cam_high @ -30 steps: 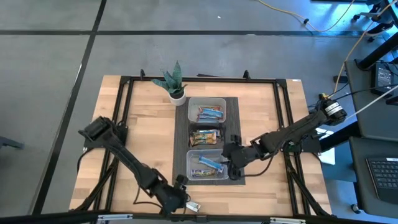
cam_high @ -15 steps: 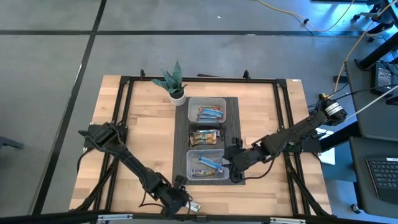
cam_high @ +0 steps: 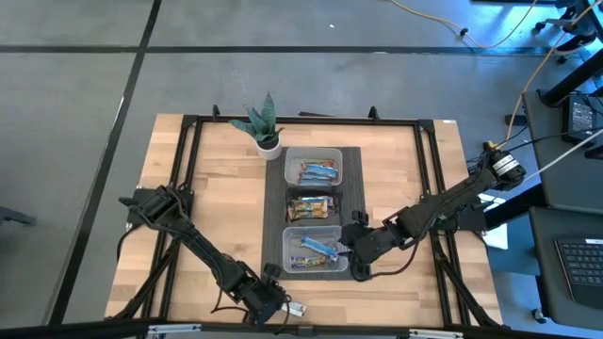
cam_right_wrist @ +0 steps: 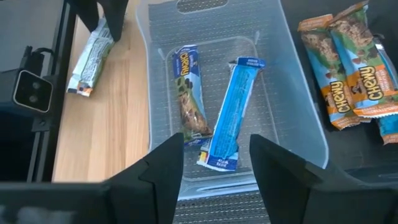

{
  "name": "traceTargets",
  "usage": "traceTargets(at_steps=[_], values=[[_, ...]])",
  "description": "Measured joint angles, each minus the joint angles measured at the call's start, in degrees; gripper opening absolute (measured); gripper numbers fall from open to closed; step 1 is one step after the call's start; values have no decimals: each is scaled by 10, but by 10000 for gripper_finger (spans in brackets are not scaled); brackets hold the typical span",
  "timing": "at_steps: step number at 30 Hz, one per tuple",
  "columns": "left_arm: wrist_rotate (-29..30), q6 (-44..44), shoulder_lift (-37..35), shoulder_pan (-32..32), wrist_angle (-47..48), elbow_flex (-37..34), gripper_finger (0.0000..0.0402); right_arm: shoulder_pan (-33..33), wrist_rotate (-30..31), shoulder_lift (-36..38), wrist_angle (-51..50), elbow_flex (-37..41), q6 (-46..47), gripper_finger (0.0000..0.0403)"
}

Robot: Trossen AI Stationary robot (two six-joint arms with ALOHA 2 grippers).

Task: Pick and place Granola Bars by type
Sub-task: Put the yellow granola bar into the black bin

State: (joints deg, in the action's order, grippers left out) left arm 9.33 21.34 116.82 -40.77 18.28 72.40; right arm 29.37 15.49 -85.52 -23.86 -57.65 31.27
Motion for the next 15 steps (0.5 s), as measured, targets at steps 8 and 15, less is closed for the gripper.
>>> traceTargets(at_steps=[8,15], values=[[-5,16,-17,0,10,-3,116,6,0,0,0,0,0,186],[-6,21,-69,0,51,-4,118,6,0,0,-6,0,-1,186]])
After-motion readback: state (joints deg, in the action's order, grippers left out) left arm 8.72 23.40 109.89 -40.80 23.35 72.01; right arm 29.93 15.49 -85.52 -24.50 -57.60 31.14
